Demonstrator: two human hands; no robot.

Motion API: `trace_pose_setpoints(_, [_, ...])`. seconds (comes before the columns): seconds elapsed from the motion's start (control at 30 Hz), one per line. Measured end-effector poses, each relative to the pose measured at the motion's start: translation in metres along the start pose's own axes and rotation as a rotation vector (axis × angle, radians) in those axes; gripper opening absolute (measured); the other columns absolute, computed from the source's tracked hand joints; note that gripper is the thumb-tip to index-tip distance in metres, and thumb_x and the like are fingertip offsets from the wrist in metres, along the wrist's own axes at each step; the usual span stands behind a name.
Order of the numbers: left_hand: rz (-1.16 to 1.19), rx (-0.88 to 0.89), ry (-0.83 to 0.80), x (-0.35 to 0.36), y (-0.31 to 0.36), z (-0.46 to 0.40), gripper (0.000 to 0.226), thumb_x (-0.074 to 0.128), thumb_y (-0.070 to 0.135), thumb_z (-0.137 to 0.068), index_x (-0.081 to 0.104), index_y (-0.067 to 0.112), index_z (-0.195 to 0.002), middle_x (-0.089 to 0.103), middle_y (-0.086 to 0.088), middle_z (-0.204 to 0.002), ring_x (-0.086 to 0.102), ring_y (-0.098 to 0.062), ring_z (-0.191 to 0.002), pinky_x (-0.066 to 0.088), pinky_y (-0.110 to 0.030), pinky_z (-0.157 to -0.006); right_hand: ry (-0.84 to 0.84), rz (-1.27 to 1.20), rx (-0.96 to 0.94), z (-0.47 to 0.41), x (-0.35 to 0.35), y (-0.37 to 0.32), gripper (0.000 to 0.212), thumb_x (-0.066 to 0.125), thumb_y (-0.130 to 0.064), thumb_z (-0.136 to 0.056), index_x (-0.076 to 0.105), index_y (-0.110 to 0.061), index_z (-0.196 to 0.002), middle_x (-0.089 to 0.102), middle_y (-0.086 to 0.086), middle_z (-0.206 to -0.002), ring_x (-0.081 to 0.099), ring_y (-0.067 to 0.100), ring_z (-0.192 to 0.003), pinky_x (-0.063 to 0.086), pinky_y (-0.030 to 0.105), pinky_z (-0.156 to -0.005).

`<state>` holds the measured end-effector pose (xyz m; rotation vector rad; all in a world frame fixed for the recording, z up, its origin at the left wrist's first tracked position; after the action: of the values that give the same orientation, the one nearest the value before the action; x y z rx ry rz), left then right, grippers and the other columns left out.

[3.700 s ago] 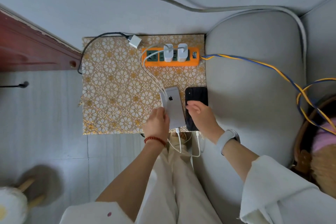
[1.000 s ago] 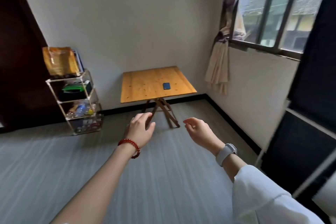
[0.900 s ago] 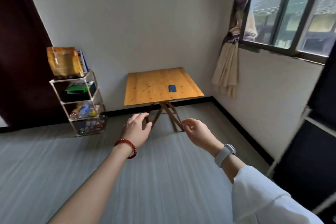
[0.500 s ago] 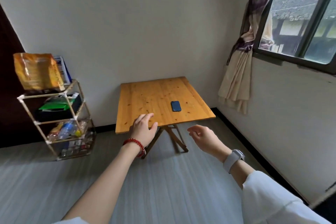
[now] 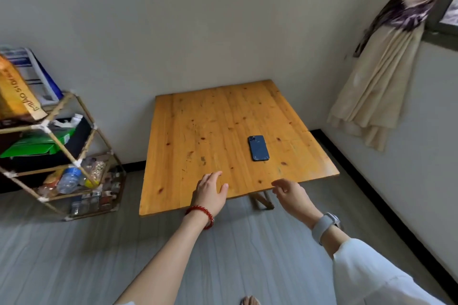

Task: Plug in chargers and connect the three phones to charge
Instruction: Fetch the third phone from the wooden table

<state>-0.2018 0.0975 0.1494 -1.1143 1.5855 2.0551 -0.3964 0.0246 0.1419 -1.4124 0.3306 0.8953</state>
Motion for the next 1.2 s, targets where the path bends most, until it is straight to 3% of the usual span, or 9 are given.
trace_pose_setpoints(0.3, [-0.060,-0.213,-0.236,0.079,-0.061,-0.138,0.050,0.044,0.027,-0.091,0.029,0.015,-0.137,0.030,-0.008,-0.144,0.035,-0.024,-0.128,0.033,-0.034,-0.103,-0.095,0.048,0.248,-0.153,0.044,0.039,0.035,0.036,-0.008,-0.089,0.055,-0.003,-0.118,0.060,0.016,-0.122,0.056,0.032,-0.110,0.044,0.032,-0.089])
trace_pose_setpoints(0.43, [-0.160,-0.233,-0.332,0.104,-0.087,-0.203,0.052,0.043,0.031,-0.090,0.026,0.019,-0.138,0.021,-0.006,-0.148,0.029,-0.027,-0.131,0.034,-0.045,-0.105,-0.077,0.088,0.356,-0.217,0.061,0.055,0.037,0.039,-0.013,-0.091,0.049,0.000,-0.124,0.056,0.021,-0.126,0.055,0.035,-0.111,0.044,0.036,-0.089])
trace_pose_setpoints(0.63, [-0.339,-0.130,-0.446,0.139,-0.109,-0.298,0.069,0.050,0.040,-0.085,0.012,0.030,-0.141,-0.001,-0.003,-0.155,-0.002,-0.031,-0.141,0.017,-0.054,-0.113,-0.013,0.180,0.510,-0.301,0.084,0.073,0.049,0.049,-0.033,-0.090,0.042,0.000,-0.126,0.047,0.022,-0.128,0.045,0.037,-0.115,0.037,0.039,-0.094])
trace_pose_setpoints(0.77, [-0.497,0.009,-0.512,0.159,-0.118,-0.342,0.087,0.052,0.055,-0.079,-0.005,0.035,-0.141,-0.018,-0.003,-0.154,-0.022,-0.030,-0.139,-0.006,-0.062,-0.108,-0.025,0.229,0.607,-0.333,0.100,0.079,0.064,0.061,-0.047,-0.079,0.039,-0.002,-0.119,0.043,0.018,-0.122,0.041,0.035,-0.110,0.040,0.042,-0.086])
trace_pose_setpoints(0.87, [-0.581,0.051,-0.521,0.169,-0.123,-0.355,0.095,0.047,0.066,-0.074,-0.017,0.037,-0.138,-0.030,-0.004,-0.149,-0.031,-0.032,-0.134,-0.016,-0.063,-0.102,-0.027,0.299,0.636,-0.342,0.107,0.077,0.064,0.069,-0.041,-0.075,0.039,-0.003,-0.117,0.043,0.018,-0.118,0.041,0.034,-0.106,0.040,0.039,-0.081])
trace_pose_setpoints(1.0, [-0.634,0.068,-0.539,0.175,-0.128,-0.356,0.097,0.034,0.075,-0.073,-0.042,0.041,-0.121,-0.045,-0.004,-0.137,-0.045,-0.031,-0.123,-0.025,-0.061,-0.096,-0.012,0.220,0.748,-0.347,0.109,0.080,0.068,0.076,-0.036,-0.068,0.039,-0.001,-0.114,0.045,0.018,-0.115,0.041,0.033,-0.105,0.039,0.039,-0.081])
trace_pose_setpoints(1.2, [-0.667,0.087,-0.552,0.175,-0.128,-0.355,0.096,0.030,0.075,-0.073,-0.044,0.039,-0.122,-0.056,-0.001,-0.129,-0.049,-0.030,-0.119,-0.025,-0.062,-0.097,0.035,0.099,0.808,-0.342,0.117,0.077,0.063,0.075,-0.032,-0.070,0.037,-0.003,-0.110,0.042,0.015,-0.115,0.039,0.030,-0.105,0.034,0.038,-0.077])
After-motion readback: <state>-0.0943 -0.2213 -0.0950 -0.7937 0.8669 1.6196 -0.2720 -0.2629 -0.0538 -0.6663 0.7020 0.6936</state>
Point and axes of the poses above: each hand's wrist, its own z-axis away from the middle knuckle, its own x-axis out of the palm, y = z × x, the point moved 5 cm from there along -z, towards the middle knuckle
